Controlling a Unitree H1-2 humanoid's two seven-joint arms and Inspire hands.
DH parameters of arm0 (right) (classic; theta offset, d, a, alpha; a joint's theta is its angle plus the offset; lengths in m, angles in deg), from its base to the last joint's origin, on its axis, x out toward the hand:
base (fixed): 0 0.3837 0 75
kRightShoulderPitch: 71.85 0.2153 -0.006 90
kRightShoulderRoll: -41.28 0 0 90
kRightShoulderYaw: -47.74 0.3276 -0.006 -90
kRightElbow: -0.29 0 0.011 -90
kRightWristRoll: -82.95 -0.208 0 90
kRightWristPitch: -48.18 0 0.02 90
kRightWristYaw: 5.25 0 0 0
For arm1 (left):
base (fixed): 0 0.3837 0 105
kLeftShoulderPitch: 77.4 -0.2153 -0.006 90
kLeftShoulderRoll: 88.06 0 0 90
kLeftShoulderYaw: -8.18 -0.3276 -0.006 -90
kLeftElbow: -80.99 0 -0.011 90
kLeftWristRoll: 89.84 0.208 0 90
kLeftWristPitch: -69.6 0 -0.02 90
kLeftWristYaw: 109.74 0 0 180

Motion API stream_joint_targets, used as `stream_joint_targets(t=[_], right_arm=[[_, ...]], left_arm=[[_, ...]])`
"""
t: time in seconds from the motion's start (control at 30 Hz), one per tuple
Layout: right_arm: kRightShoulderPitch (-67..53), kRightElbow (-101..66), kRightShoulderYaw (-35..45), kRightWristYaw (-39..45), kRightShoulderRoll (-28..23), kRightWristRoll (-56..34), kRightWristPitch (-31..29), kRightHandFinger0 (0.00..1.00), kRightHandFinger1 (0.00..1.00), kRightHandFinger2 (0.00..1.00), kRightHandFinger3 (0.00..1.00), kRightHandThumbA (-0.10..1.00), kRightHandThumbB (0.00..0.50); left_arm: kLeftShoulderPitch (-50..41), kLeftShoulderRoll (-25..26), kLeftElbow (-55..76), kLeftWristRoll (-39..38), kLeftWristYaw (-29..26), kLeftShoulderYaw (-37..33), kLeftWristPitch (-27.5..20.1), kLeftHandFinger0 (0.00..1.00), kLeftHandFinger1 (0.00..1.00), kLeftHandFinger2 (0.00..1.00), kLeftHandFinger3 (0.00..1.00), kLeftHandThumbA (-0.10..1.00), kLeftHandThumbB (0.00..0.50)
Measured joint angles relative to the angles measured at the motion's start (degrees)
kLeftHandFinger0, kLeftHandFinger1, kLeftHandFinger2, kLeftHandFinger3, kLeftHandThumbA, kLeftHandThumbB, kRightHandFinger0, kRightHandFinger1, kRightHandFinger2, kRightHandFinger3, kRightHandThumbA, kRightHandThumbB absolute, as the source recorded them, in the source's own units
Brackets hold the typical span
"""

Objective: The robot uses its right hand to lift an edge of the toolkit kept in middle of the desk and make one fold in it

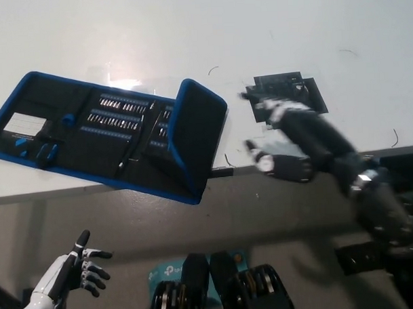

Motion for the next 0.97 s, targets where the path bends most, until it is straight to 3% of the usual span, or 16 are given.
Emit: stream_joint_targets(t=[0.1, 0.17, 0.23, 0.37, 0.5, 0.57, 0.63, 0.73, 0.8, 0.87, 0.93, 0.97], right_arm=[[-3.12, -1.70, 6.20, -0.07, -0.75, -3.90, -0.17, 1.00, 1.00, 1.00, 1.00, 0.23, 0.327], [-5.11, -1.69, 9.53, -0.15, -0.96, -6.11, -0.32, 1.00, 1.00, 1.00, 1.00, 0.06, 0.293], [-7.47, -1.56, 13.05, -0.34, -0.83, -8.50, -0.54, 1.00, 1.00, 1.00, 1.00, 0.15, 0.227], [-12.91, 1.55, 20.83, -1.81, 0.22, -13.26, -2.84, 0.91, 1.00, 1.00, 1.00, 0.23, 0.201], [-17.84, 7.94, 26.89, -3.76, 2.39, -17.07, -6.63, 0.97, 1.00, 1.00, 1.00, 0.23, 0.168], [-19.89, 11.36, 28.63, -4.63, 3.38, -18.36, -8.35, 0.75, 0.91, 1.00, 1.00, 0.10, 0.152], [-21.91, 15.20, 30.67, -5.81, 4.78, -19.88, -10.37, 0.67, 0.87, 1.00, 1.00, 0.05, 0.153], [-23.50, 20.72, 34.23, -7.68, 7.27, -22.45, -13.18, 0.65, 0.85, 1.00, 1.00, 0.05, 0.170], [-23.80, 24.40, 37.05, -9.18, 9.44, -24.51, -14.90, 0.64, 0.81, 0.95, 1.00, 0.00, 0.145], [-23.79, 27.03, 39.19, -10.79, 11.25, -26.30, -16.52, 0.59, 0.76, 0.87, 1.00, 0.02, 0.154], [-23.79, 29.36, 40.69, -12.28, 12.65, -28.14, -18.35, 0.50, 0.63, 0.72, 1.00, 0.04, 0.175], [-23.76, 30.16, 41.02, -12.74, 12.95, -28.84, -18.95, 0.47, 0.60, 0.70, 1.00, 0.05, 0.169]], left_arm=[[-0.04, -0.02, 0.00, 0.01, -0.01, -0.01, 0.02, 0.39, 0.39, 0.39, 0.56, 1.00, 0.453], [-0.01, -0.02, -0.03, 0.01, -0.01, -0.04, 0.03, 0.40, 0.40, 0.40, 0.55, 1.00, 0.459], [0.00, -0.02, -0.03, 0.00, -0.01, -0.04, 0.05, 0.38, 0.37, 0.36, 0.54, 1.00, 0.488], [0.00, -0.02, -0.06, -0.02, -0.01, -0.02, 0.05, 0.37, 0.36, 0.36, 0.54, 1.00, 0.486], [-0.01, -0.03, -0.08, -0.02, -0.01, -0.03, 0.04, 0.36, 0.36, 0.35, 0.54, 1.00, 0.482], [-0.03, -0.04, -0.08, -0.01, -0.02, -0.04, 0.04, 0.37, 0.37, 0.37, 0.54, 1.00, 0.500], [-0.05, -0.05, -0.08, -0.01, -0.02, -0.04, 0.04, 0.38, 0.37, 0.39, 0.55, 1.00, 0.500], [-0.19, -0.05, -0.08, 0.02, -0.02, -0.05, 0.02, 0.38, 0.38, 0.39, 0.55, 1.00, 0.500], [-0.33, -0.05, -0.08, 0.03, -0.02, -0.06, -0.01, 0.38, 0.39, 0.39, 0.55, 1.00, 0.500], [-0.42, -0.05, -0.08, 0.05, -0.02, -0.06, -0.04, 0.40, 0.41, 0.41, 0.56, 1.00, 0.500], [-0.44, -0.05, -0.09, 0.06, -0.02, -0.06, -0.11, 0.40, 0.40, 0.42, 0.57, 1.00, 0.496], [-0.44, -0.04, -0.09, 0.07, -0.03, -0.06, -0.13, 0.40, 0.40, 0.42, 0.57, 1.00, 0.497]])
